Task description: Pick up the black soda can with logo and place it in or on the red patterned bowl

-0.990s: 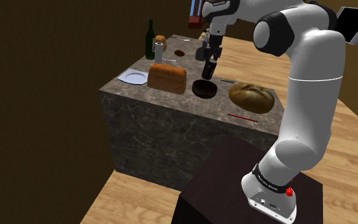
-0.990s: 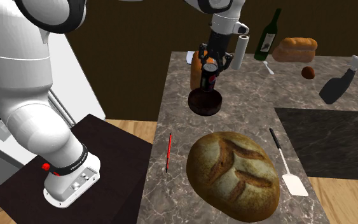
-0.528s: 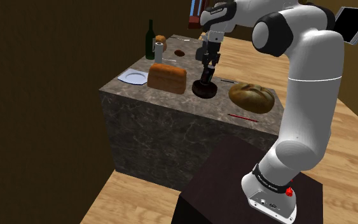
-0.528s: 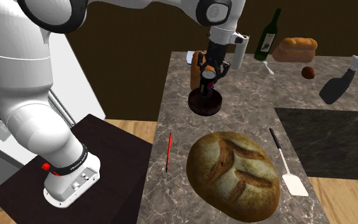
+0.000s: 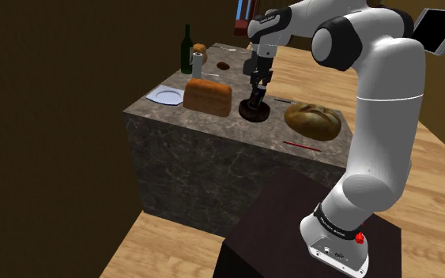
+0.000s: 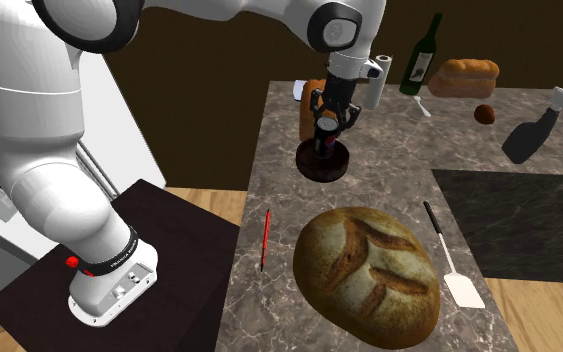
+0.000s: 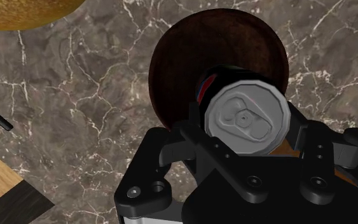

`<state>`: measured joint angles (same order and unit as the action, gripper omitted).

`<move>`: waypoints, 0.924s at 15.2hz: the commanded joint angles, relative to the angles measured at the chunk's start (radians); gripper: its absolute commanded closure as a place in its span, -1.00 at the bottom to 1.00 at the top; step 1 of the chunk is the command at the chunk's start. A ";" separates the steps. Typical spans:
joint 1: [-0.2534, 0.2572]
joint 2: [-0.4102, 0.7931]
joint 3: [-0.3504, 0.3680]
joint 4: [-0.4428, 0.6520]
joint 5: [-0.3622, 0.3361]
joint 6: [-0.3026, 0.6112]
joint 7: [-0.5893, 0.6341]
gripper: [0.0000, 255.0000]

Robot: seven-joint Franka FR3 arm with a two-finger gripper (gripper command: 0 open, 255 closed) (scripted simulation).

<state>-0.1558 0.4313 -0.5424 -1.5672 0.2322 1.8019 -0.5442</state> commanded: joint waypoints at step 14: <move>-0.018 0.003 -0.005 0.133 -0.005 -0.128 0.008 -1.00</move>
<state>-0.1733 0.4334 -0.5476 -1.4394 0.2276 1.6798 -0.5373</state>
